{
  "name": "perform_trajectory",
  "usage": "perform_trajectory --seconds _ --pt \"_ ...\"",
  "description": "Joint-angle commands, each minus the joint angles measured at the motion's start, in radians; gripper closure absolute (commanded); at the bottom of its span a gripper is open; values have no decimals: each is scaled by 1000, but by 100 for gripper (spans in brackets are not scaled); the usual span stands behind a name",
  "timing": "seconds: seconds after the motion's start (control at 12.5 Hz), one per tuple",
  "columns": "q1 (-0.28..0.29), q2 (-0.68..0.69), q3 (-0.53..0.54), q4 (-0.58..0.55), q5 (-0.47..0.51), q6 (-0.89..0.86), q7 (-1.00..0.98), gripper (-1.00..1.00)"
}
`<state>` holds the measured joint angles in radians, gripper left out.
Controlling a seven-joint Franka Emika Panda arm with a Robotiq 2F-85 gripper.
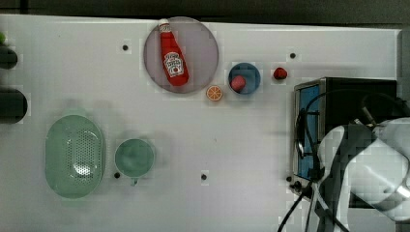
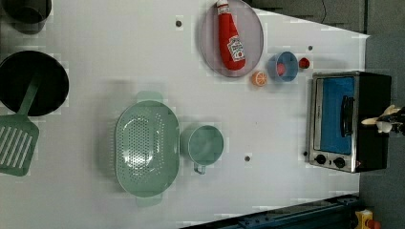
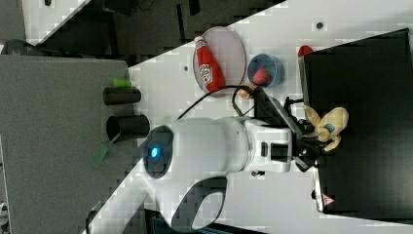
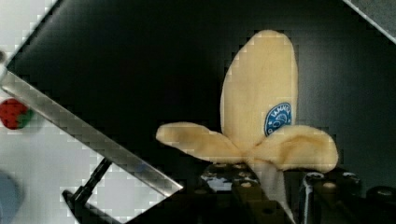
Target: Pick banana from table and place on oven.
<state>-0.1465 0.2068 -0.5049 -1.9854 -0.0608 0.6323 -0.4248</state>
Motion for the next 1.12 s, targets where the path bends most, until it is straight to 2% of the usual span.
perform_trajectory --seconds 0.08,0.56,0.64,0.8,0.96,1.12 --pt "39 -4 -24 15 23 17 -95 40" --pt "40 -8 -27 26 10 22 -97 -93" --pt "44 -13 -25 36 5 20 -100 -100" --pt "66 -32 -6 83 -31 -47 -128 -100" --pt "98 -72 45 146 -29 -245 -221 -100" --pt "134 -126 131 197 -6 -446 -211 -100"
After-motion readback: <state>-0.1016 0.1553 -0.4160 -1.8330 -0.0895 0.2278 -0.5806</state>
